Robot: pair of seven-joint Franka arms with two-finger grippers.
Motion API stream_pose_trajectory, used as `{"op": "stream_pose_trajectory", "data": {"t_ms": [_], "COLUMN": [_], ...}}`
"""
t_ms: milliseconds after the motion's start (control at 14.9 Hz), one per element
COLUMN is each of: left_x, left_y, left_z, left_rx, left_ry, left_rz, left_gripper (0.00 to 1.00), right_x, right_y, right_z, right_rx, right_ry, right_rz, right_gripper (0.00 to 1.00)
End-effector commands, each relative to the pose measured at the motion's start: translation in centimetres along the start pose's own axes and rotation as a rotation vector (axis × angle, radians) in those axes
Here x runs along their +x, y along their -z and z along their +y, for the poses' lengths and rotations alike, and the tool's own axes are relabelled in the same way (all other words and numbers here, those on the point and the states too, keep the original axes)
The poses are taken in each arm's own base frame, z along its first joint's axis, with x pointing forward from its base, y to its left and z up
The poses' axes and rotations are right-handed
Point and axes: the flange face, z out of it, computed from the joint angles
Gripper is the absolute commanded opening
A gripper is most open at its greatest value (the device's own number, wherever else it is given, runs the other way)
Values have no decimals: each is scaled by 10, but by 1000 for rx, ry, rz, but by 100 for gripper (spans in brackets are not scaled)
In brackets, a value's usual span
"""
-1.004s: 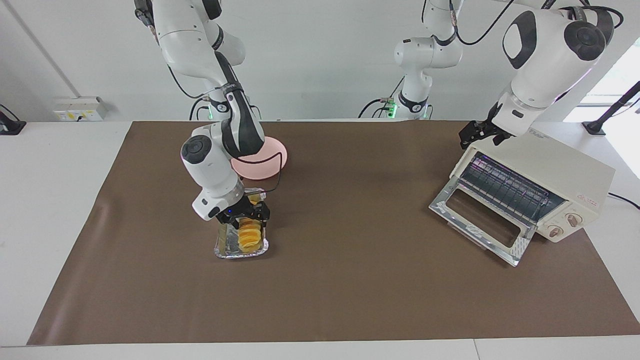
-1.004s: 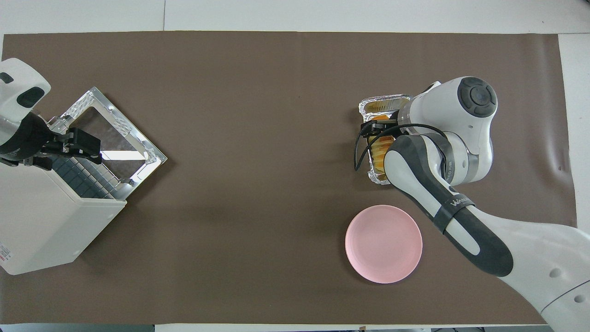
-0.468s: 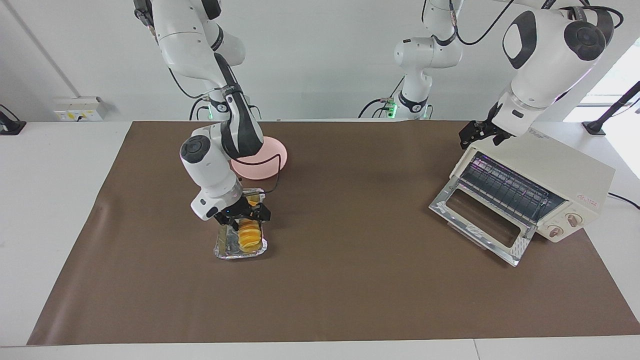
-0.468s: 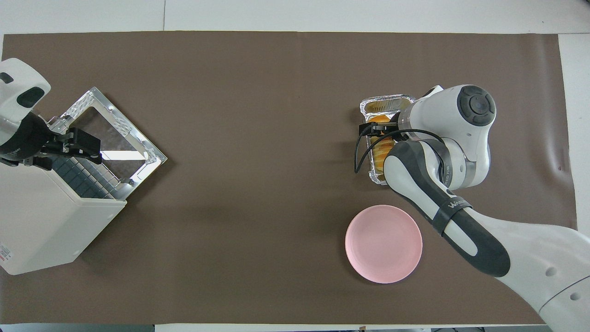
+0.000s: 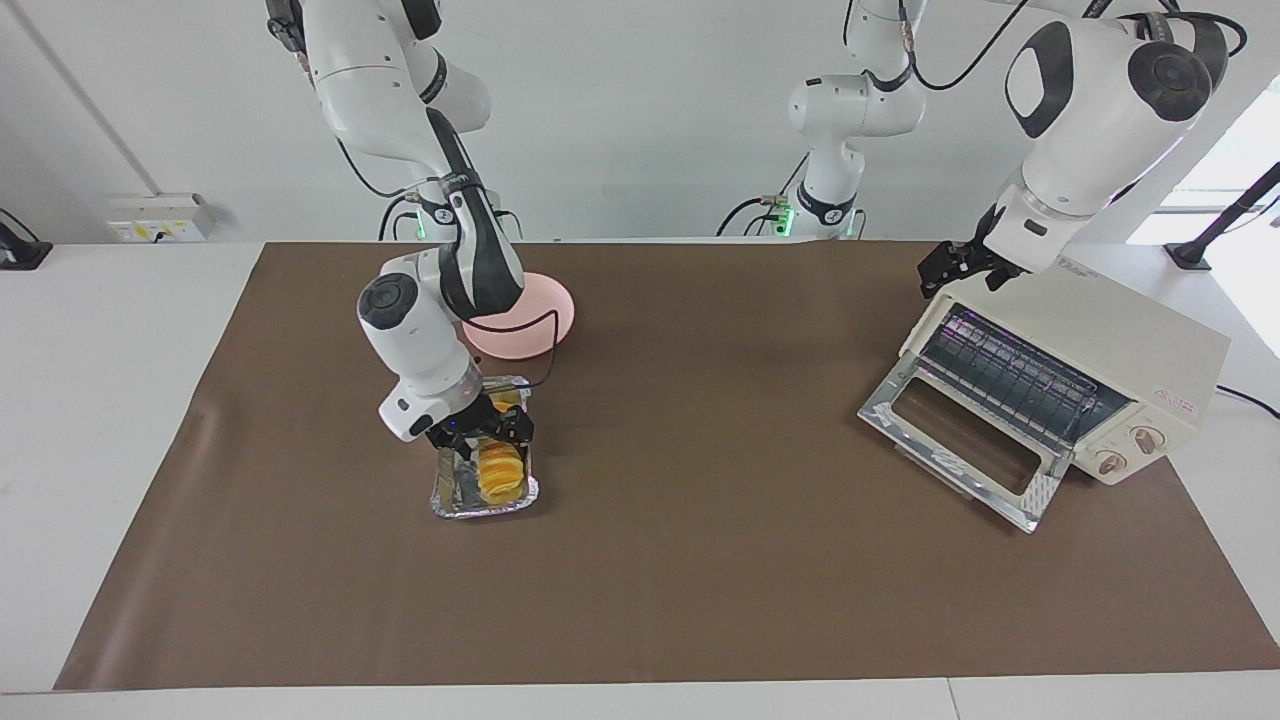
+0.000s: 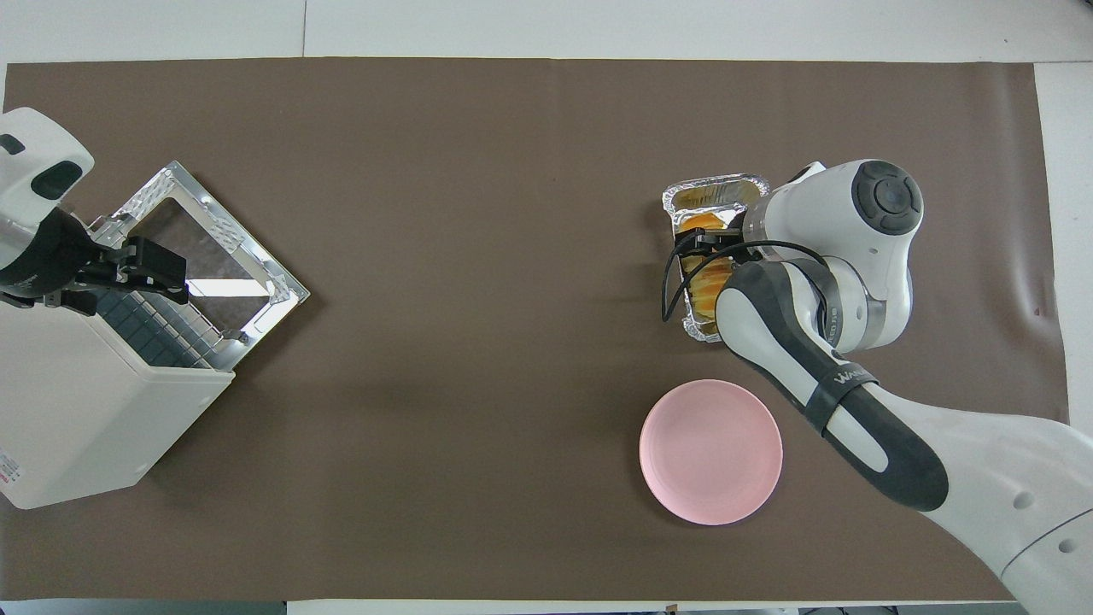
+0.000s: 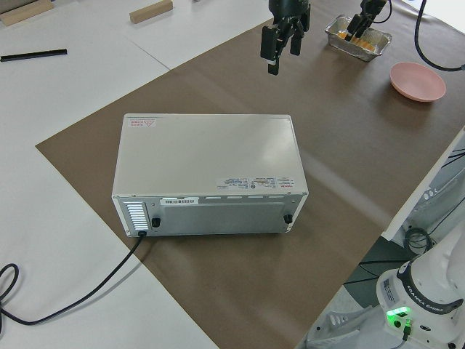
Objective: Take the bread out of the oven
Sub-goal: 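Grasp the bread rolls in the tray with the right gripper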
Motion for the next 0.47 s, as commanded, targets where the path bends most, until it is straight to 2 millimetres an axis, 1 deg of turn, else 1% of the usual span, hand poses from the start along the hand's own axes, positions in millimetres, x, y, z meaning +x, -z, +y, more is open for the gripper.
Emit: {"op": "stream_pose_trajectory", "data": {"t_ms": [0, 67, 134, 201, 335, 401], "left_x": [-7, -7, -7, -7, -7, -7], "left_y": [2, 1, 2, 1, 1, 1], "left_z": [-4, -4, -4, -4, -4, -4], "left_rx": [16, 14, 14, 16, 16, 16], "left_ry": [1, 0, 0, 1, 1, 1], "left_rz": [20, 18, 20, 19, 19, 19], "left_gripper": [100, 100, 100, 100, 100, 100], "right_x": [-4, -4, -5, -6, -4, -2], "right_y": [1, 0, 0, 0, 3, 10], "right_z": [5, 5, 7, 7, 7, 6], "right_rx": [-11, -11, -13, -15, -15, -15], "right_ry": [6, 8, 5, 3, 3, 1], "right_rz": [4, 1, -7, -17, -24, -16], "right_gripper": [84, 67, 35, 0, 0, 0]}}
